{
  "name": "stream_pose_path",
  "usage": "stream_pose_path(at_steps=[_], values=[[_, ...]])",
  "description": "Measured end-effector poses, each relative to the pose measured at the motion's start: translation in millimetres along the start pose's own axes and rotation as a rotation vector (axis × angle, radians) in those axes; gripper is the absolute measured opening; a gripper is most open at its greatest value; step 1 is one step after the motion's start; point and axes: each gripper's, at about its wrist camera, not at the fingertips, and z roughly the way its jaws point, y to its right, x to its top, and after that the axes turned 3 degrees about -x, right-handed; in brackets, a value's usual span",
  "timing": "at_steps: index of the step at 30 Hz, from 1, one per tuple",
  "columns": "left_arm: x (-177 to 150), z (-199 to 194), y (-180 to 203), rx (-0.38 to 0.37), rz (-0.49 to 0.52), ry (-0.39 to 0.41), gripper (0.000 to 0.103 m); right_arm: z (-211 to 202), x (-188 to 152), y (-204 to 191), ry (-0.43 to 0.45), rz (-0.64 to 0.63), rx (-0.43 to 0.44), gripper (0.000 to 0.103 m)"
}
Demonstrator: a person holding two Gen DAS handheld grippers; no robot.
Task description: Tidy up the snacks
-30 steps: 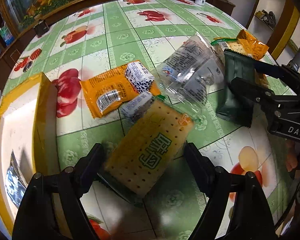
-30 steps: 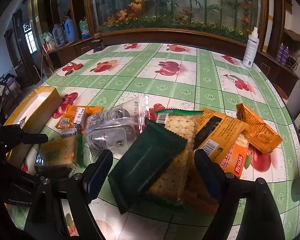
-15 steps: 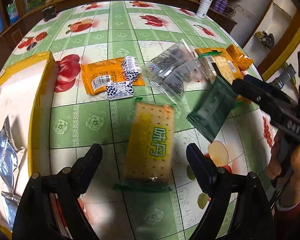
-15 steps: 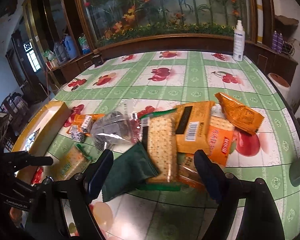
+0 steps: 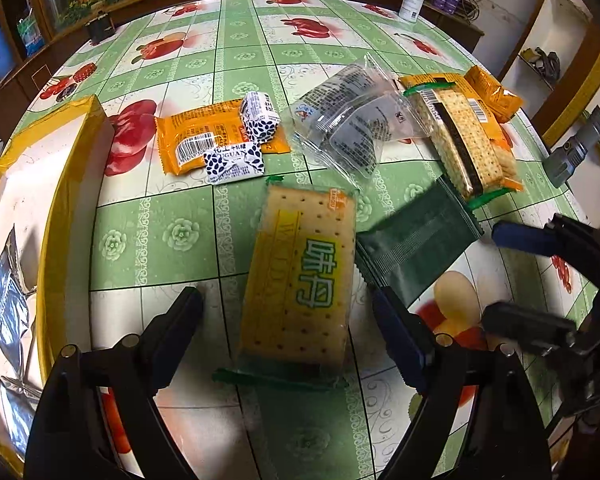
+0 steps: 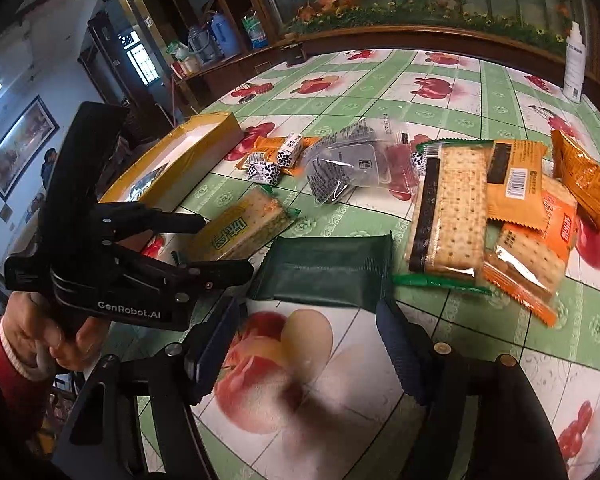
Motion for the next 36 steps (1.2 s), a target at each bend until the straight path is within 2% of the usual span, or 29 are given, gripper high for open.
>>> stream_pose_path(at_steps=[2, 5, 6, 7, 9, 10, 13, 16, 19, 20, 22, 24, 30, 36], values=[[2.8, 1.0, -0.4, 0.006, -0.004, -0.007, 0.087, -1.4, 6.3, 2.8, 0.028, -0.012, -0.001, 0.07], [6.1, 1.0, -4.6, -0.002, -0.032, -0.008, 0.087, 1.4, 23.4, 5.0, 0.067, -0.059, 0.055, 0.068], [7.5, 1.3, -6.7, -0.001, -0.045, -0.006, 0.087, 4.0, 29.2, 6.6, 0.077, -0.081, 0.036, 0.066], [9.6, 2.0, -9.3, 0.007, -0.058, -0.004, 0.087, 7.6, 36.0, 8.8, 0.083, -0.097, -0.019, 0.066], [11.8, 3.6, -11.3, 0.025, -0.07, 0.003, 0.087, 13.8, 45.9, 17.7, 0.097, -0.099, -0.208, 0.066], [12.6, 4.8, -11.6, 0.038, -0.071, 0.007, 0.087, 14.3, 47.5, 22.2, 0.11, -0.085, -0.266, 0.063], [12.0, 9.1, -7.0, 0.093, -0.039, 0.023, 0.087, 20.5, 48.4, 33.0, 0.103, -0.035, -0.374, 0.061], [10.7, 9.4, -5.8, 0.087, -0.029, 0.054, 0.087, 15.9, 45.6, 36.8, 0.146, 0.011, -0.423, 0.064], [12.1, 9.7, -8.6, 0.09, -0.043, 0.071, 0.087, 29.0, 47.8, 39.9, 0.1, 0.036, -0.386, 0.063], [12.5, 9.4, -9.6, 0.093, -0.047, 0.075, 0.086, 35.2, 48.5, 38.4, 0.086, 0.024, -0.398, 0.063], [13.1, 7.4, -11.5, 0.098, -0.054, 0.089, 0.076, 44.9, 46.1, 39.2, 0.045, 0.008, -0.432, 0.057], [13.7, 3.0, -12.9, 0.097, -0.054, 0.106, 0.044, 41.8, 44.7, 43.7, 0.058, 0.034, -0.436, 0.049], [8.3, -2.3, -10.8, 0.058, -0.06, 0.106, 0.044, -5.7, 33.3, 58.9, 0.171, 0.167, -0.315, 0.048], [-5.9, -31.6, 1.7, 0.033, -0.078, 0.16, 0.044, -46.8, 20.0, 47.9, 0.245, 0.225, -0.205, 0.048]])
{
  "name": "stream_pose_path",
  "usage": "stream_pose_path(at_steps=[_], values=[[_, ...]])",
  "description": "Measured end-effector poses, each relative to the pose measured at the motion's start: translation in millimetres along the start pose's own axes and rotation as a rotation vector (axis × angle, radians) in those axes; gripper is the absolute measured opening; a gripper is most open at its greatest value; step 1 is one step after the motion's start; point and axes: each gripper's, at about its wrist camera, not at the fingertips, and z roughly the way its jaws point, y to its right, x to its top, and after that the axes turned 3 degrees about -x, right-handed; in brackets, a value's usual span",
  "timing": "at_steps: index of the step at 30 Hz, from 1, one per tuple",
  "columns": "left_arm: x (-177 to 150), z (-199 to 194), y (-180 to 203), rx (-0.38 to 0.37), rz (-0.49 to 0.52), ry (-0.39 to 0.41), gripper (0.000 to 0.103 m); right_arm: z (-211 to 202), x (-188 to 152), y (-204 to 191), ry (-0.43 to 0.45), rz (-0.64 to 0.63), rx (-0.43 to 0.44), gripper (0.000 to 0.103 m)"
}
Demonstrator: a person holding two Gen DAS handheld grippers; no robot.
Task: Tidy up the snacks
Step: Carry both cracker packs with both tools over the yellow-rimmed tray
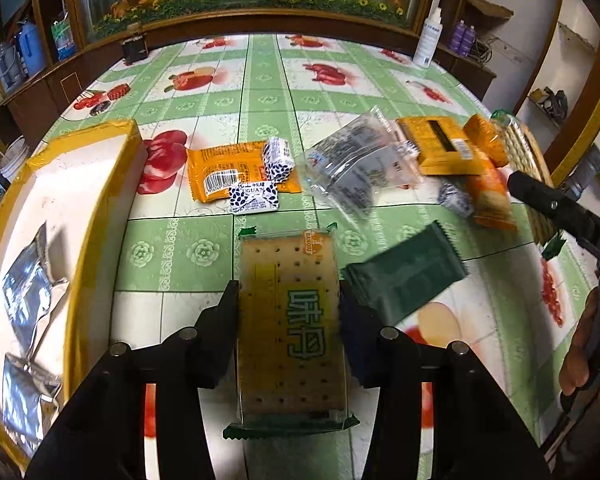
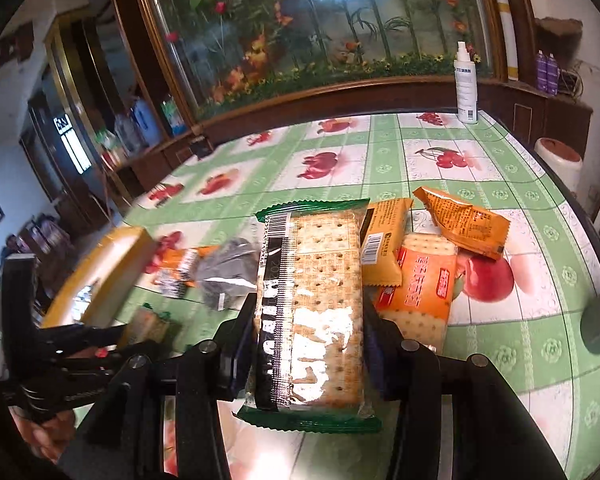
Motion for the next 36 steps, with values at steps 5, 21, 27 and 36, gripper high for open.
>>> stream_pose_path(at_steps=[5, 21, 27, 36], values=[[-5.3, -37.5, 0.6, 0.056, -0.03, 0.074, 0.044, -22.2, -4.2, -18.8, 0.019, -0.007, 0.052, 0.048], [-35.5, -103.7, -38.0, 0.252, -0.124, 0.22, 0.045, -43.5, -30.4, -91.3, 0.008, -0.076, 0.218, 0.048], [-45.5, -112.3, -67.1, 0.304, -0.18, 0.241, 0.045, -39.1, -35.2, -118.3, -0.012, -0.119, 0.251, 0.048], [-55.8, -119.0, -99.8, 0.348, -0.249, 0.256, 0.045, -25.7, -40.4, -152.9, -0.05, -0.17, 0.295, 0.048]])
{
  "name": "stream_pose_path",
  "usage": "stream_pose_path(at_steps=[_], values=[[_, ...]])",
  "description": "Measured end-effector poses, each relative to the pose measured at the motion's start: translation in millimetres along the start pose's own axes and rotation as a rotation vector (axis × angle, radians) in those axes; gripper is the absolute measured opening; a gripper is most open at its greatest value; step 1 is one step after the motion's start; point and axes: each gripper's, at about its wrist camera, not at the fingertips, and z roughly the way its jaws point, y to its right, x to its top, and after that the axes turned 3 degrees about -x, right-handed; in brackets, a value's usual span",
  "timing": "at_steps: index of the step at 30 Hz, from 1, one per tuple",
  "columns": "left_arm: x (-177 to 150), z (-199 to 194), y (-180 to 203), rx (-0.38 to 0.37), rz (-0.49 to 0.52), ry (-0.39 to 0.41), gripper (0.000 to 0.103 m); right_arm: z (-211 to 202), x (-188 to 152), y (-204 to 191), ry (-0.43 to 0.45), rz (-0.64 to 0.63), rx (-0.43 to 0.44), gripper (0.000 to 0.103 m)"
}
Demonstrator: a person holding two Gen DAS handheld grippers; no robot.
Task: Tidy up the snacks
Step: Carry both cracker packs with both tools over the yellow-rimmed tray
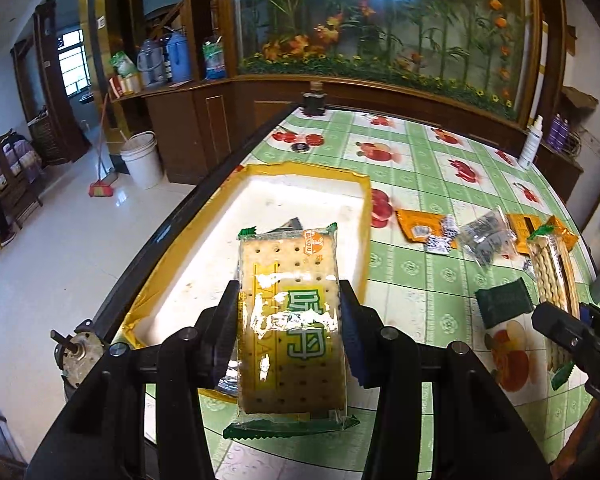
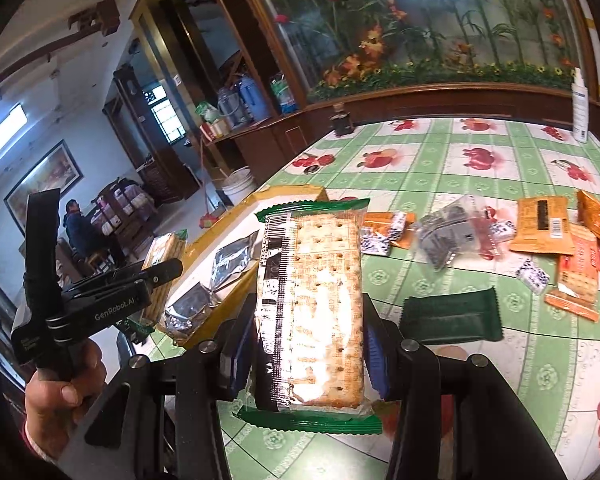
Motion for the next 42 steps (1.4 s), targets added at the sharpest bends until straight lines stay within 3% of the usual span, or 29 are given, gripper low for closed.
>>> stream_pose_path(at_steps=[21, 31, 42], values=[[-0.2, 11.7, -52.7, 0.071, -0.098, 0.042, 0.045, 73.7, 15.2, -69.6, -0.1, -0.147, 0.114, 0.048], [-0.9, 28.3, -68.9, 0.094, -0.118, 0.01, 0.045, 118.4, 30.6, -91.1, -0.136, -0.16, 0.166, 0.047], [0.1, 55.6, -73.2, 0.094, -0.112, -0.058, 0.045, 160.7, 43.6, -97.7, -0.167, -0.158, 0.155, 0.047]])
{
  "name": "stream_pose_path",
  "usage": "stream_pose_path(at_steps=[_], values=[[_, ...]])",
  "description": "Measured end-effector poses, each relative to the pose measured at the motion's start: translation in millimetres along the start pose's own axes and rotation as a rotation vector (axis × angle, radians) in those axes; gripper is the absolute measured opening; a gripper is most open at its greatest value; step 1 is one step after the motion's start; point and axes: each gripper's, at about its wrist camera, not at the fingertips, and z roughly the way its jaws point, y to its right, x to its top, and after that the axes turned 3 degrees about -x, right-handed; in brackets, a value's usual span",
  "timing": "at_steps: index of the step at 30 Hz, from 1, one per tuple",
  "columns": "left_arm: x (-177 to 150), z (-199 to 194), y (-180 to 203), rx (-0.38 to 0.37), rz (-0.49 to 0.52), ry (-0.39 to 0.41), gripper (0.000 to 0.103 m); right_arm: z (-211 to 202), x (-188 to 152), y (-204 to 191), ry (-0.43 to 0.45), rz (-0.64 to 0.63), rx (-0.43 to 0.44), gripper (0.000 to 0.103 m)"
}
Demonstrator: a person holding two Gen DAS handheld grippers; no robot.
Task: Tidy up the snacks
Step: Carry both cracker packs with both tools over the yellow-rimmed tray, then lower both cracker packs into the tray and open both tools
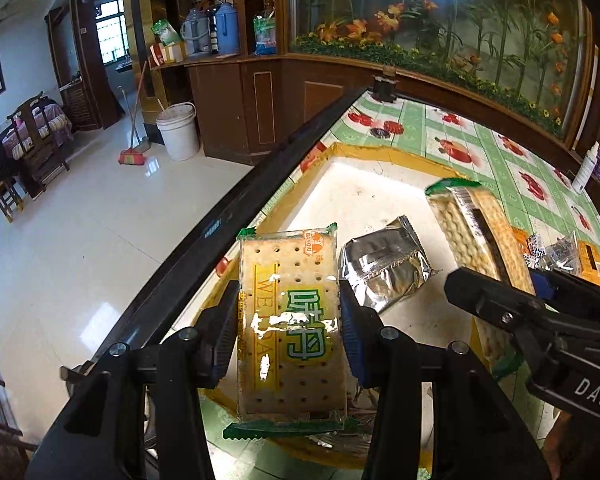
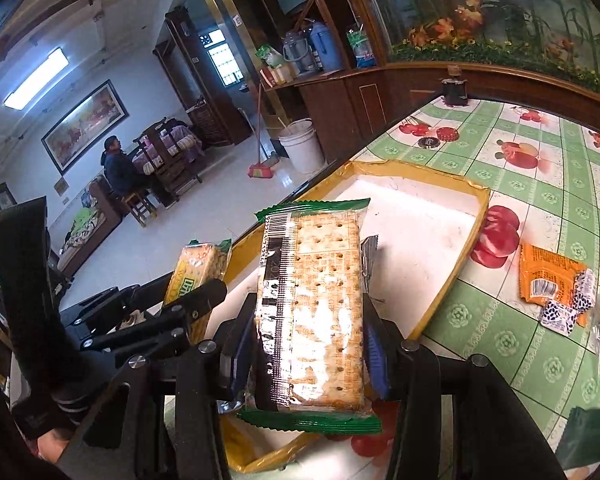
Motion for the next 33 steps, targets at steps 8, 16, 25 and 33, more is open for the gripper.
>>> stream_pose_path(at_steps=[8, 16, 25, 33], values=[[-1.9, 29.7, 3.5, -0.017, 0.002, -0.109, 0.045, 25.7, 0.9, 9.2, -0.04, 0.012, -0.028, 0.047], [-5.1, 47.9, 3.6, -0.031, -0.006, -0.171, 0.046, 37.8, 2.0, 12.2, -0.052, -0.006, -0.064, 0.048], [-3.6, 40.2, -4.9, -0.04, -0.054, -0.155, 0.046, 39.3, 2.6, 3.7, -0.05, -0.058, -0.105, 0.051], [3.7, 9.8, -2.1, -0.057, -0.054, -0.074, 0.058, -7.3, 6.7, 11.4, 0.046, -0.004, -0.088, 0.053]])
